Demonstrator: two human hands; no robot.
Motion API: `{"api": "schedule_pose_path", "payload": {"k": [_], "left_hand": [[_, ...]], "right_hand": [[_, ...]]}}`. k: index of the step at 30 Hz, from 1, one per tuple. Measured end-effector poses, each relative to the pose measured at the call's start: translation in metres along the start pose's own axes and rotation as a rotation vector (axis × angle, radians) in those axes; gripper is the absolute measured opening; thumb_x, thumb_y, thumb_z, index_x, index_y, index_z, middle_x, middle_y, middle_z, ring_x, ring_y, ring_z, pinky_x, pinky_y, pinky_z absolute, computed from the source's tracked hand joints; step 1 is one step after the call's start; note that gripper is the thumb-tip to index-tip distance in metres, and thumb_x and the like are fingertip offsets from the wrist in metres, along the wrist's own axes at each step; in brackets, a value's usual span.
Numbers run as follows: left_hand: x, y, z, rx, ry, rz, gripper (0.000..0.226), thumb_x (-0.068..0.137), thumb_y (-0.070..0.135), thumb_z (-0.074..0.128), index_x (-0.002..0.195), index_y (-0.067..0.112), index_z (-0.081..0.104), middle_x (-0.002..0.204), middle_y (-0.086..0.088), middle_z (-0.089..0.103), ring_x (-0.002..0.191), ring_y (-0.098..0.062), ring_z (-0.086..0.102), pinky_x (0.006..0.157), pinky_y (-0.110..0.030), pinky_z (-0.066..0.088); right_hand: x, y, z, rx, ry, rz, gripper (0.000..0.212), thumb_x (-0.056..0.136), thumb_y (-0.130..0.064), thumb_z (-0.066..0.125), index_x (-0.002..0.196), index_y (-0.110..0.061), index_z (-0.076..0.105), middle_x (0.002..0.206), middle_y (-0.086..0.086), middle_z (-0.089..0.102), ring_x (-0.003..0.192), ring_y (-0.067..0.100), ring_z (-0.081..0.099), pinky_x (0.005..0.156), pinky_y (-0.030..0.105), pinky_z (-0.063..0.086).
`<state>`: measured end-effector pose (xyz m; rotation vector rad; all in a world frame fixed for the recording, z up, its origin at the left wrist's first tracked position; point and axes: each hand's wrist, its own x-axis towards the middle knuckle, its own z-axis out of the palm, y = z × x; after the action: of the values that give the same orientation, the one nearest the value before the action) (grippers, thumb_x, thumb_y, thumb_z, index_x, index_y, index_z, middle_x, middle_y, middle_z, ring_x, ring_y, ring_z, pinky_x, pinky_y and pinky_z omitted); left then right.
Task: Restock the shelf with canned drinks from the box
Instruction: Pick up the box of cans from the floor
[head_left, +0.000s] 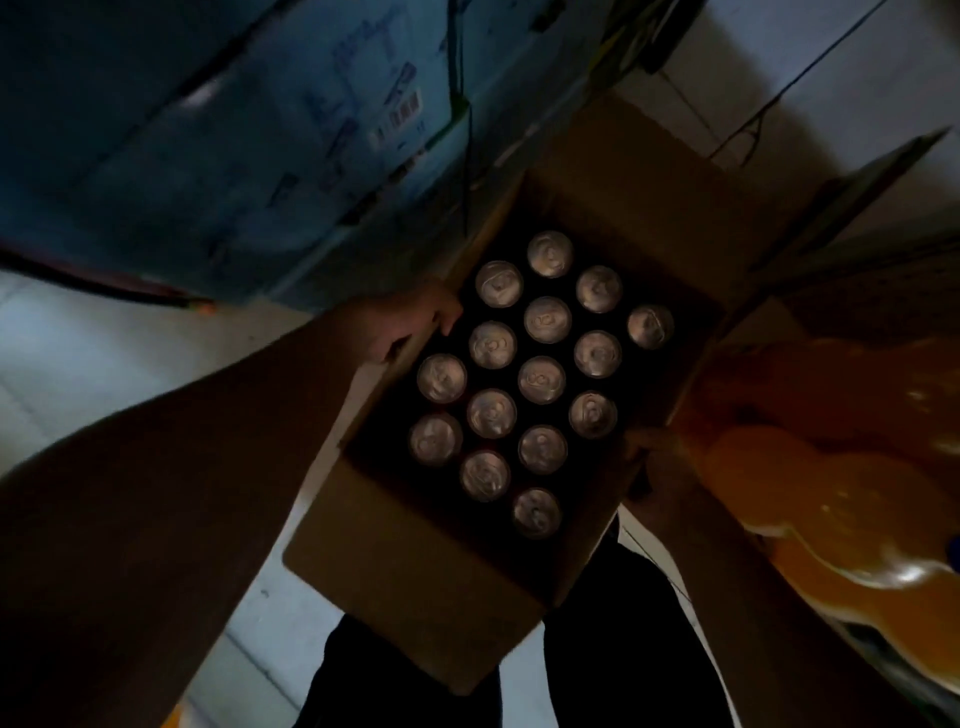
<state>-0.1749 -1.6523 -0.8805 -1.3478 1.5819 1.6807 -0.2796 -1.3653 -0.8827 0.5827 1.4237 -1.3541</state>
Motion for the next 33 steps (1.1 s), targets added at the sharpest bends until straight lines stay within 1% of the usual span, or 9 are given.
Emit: {"api": "schedule_pose_path", "payload": {"k": [4, 8, 13, 16, 20, 23, 28, 31, 33], "left_hand": [[-0.038, -0.062, 0.012, -0.193, -0.11, -0.136, 0.029, 0.027, 0.027, 0.065, 0.05, 0.02, 0.05, 0.064, -0.007, 0.04, 0.059, -0.022, 0.037, 0.056, -0.028, 0.021], [-0.089, -0.122, 0.034, -0.358, -0.105, -0.195, 0.065, 0.022, 0.031, 0.067, 0.084, 0.014, 0.058, 0.088, -0.013, 0.046, 0.073, -0.032, 0.04, 0.059, -0.029, 0.021], [-0.167, -0.177, 0.084, -0.529, 0.031, -0.208, 0.057, 0.017, 0.03, 0.063, 0.07, 0.013, 0.05, 0.075, -0.013, 0.043, 0.073, -0.03, 0.039, 0.058, -0.03, 0.02], [-0.213, -0.211, 0.121, -0.659, 0.117, -0.177, 0.043, 0.021, 0.027, 0.061, 0.06, 0.015, 0.047, 0.063, -0.012, 0.039, 0.059, -0.028, 0.036, 0.056, -0.03, 0.015], [-0.269, -0.246, 0.172, -0.809, 0.183, -0.116, 0.058, 0.026, 0.027, 0.067, 0.08, 0.01, 0.054, 0.077, -0.011, 0.038, 0.068, -0.026, 0.035, 0.059, -0.03, 0.018], [-0.311, -0.277, 0.211, -0.874, 0.226, -0.103, 0.073, 0.021, 0.031, 0.07, 0.089, 0.01, 0.055, 0.078, -0.011, 0.041, 0.065, -0.027, 0.038, 0.059, -0.031, 0.016], [-0.385, -0.283, 0.288, -0.943, 0.256, -0.057, 0.008, 0.054, 0.02, 0.058, 0.055, 0.016, 0.051, 0.053, -0.002, 0.045, 0.044, -0.017, 0.042, 0.049, -0.02, 0.028], [-0.415, -0.303, 0.336, -1.039, 0.236, -0.032, 0.007, 0.046, 0.017, 0.056, 0.053, 0.015, 0.055, 0.057, -0.004, 0.048, 0.049, -0.023, 0.043, 0.053, -0.025, 0.022], [-0.423, -0.322, 0.366, -1.029, 0.233, -0.061, 0.04, 0.03, 0.022, 0.065, 0.067, 0.014, 0.054, 0.071, -0.009, 0.044, 0.058, -0.026, 0.036, 0.062, -0.035, 0.009]], "right_hand": [[-0.029, 0.006, -0.013, -0.261, 0.021, 0.036, 0.049, 0.037, -0.018, 0.062, 0.084, -0.018, 0.048, 0.083, 0.01, 0.038, 0.079, 0.026, 0.036, 0.064, 0.033, 0.032], [-0.057, 0.016, -0.035, -0.379, -0.011, 0.039, 0.048, 0.057, -0.017, 0.063, 0.104, -0.01, 0.055, 0.096, 0.01, 0.045, 0.093, 0.027, 0.04, 0.074, 0.039, 0.038], [-0.1, 0.019, -0.04, -0.611, -0.203, 0.06, 0.024, 0.047, -0.011, 0.054, 0.069, -0.01, 0.044, 0.066, 0.007, 0.035, 0.061, 0.028, 0.033, 0.054, 0.031, 0.025], [-0.127, 0.03, -0.051, -0.728, -0.229, 0.055, 0.018, 0.039, -0.015, 0.054, 0.051, -0.02, 0.042, 0.06, 0.004, 0.04, 0.059, 0.029, 0.034, 0.053, 0.031, 0.026], [-0.173, 0.043, -0.067, -0.87, -0.223, 0.015, 0.018, 0.048, -0.018, 0.046, 0.031, -0.021, 0.039, 0.043, -0.008, 0.039, 0.052, 0.015, 0.036, 0.054, 0.029, 0.026], [-0.204, 0.055, -0.084, -0.926, -0.263, -0.016, 0.019, 0.047, -0.018, 0.043, 0.029, -0.02, 0.039, 0.039, -0.011, 0.038, 0.049, 0.012, 0.036, 0.052, 0.029, 0.024], [-0.256, 0.081, -0.135, -1.029, -0.285, -0.044, 0.017, 0.05, -0.022, 0.046, 0.034, -0.02, 0.04, 0.042, -0.012, 0.039, 0.055, 0.016, 0.034, 0.052, 0.029, 0.025], [-0.288, 0.094, -0.178, -1.059, -0.31, -0.045, 0.015, 0.049, -0.021, 0.046, 0.036, -0.021, 0.039, 0.047, -0.008, 0.04, 0.055, 0.017, 0.036, 0.053, 0.028, 0.026], [-0.304, 0.103, -0.209, -1.065, -0.317, -0.037, 0.013, 0.049, -0.019, 0.045, 0.038, -0.021, 0.037, 0.048, -0.007, 0.038, 0.052, 0.016, 0.036, 0.052, 0.027, 0.026]]}}
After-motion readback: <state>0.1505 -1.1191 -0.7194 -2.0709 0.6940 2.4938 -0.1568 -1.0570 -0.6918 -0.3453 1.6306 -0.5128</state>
